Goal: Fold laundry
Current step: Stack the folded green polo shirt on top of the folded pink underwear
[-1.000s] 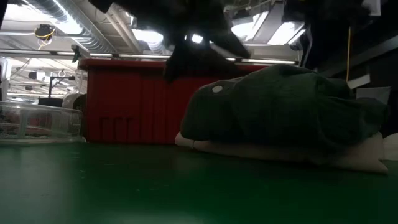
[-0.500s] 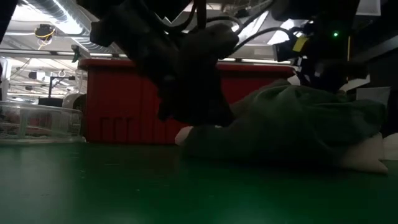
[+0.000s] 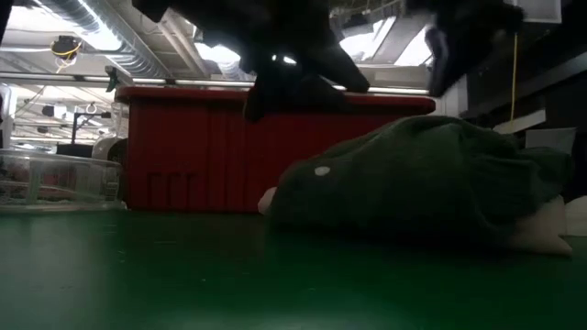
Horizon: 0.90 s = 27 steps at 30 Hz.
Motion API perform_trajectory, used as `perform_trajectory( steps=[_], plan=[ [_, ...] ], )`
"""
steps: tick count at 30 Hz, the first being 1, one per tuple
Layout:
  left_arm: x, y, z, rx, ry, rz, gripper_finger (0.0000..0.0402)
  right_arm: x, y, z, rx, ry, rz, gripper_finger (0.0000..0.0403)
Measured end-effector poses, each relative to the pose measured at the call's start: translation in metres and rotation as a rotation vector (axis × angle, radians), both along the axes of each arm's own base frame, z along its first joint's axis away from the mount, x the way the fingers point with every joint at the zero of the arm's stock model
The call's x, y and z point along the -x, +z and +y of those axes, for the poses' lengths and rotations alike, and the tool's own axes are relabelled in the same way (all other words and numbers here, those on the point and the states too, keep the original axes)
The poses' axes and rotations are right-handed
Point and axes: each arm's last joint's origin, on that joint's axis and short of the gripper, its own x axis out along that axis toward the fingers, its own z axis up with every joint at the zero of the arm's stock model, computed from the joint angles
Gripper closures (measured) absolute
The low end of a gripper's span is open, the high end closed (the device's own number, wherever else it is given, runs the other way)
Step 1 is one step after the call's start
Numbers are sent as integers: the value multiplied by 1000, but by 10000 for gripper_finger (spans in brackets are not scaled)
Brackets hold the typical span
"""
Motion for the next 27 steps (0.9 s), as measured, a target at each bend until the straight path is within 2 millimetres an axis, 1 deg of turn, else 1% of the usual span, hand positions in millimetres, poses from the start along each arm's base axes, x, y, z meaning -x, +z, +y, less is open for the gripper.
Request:
perform_trajectory(
  steps=[3, 5, 8, 12, 15, 20, 24, 27],
  plan=[
    [-2, 3, 3, -45, 36, -42, 285, -8, 3, -1, 37, 12, -89, 243],
    [-3, 4, 6, -88, 73, -46, 285, -12, -1, -2, 47, 3, -126, 243],
    [-2, 2, 10, -119, 112, -26, 285, -18, -17, -7, 58, -18, -145, 243],
    [-2, 1, 12, -129, 130, -25, 285, -18, -41, -18, 105, -82, -180, 243],
    [-4, -10, 11, -147, 137, 9, 285, -13, -56, -29, 137, -130, -143, 243],
    [-9, -43, 10, -175, 131, 100, 285, -6, -82, -47, 139, -200, -140, 243],
    [-11, -63, 9, -186, 129, 147, 285, 0, -98, -57, 117, -237, -142, 243],
    [-12, -71, 9, -192, 128, 164, 285, 3, -103, -61, 93, -246, -124, 243]
  ],
)
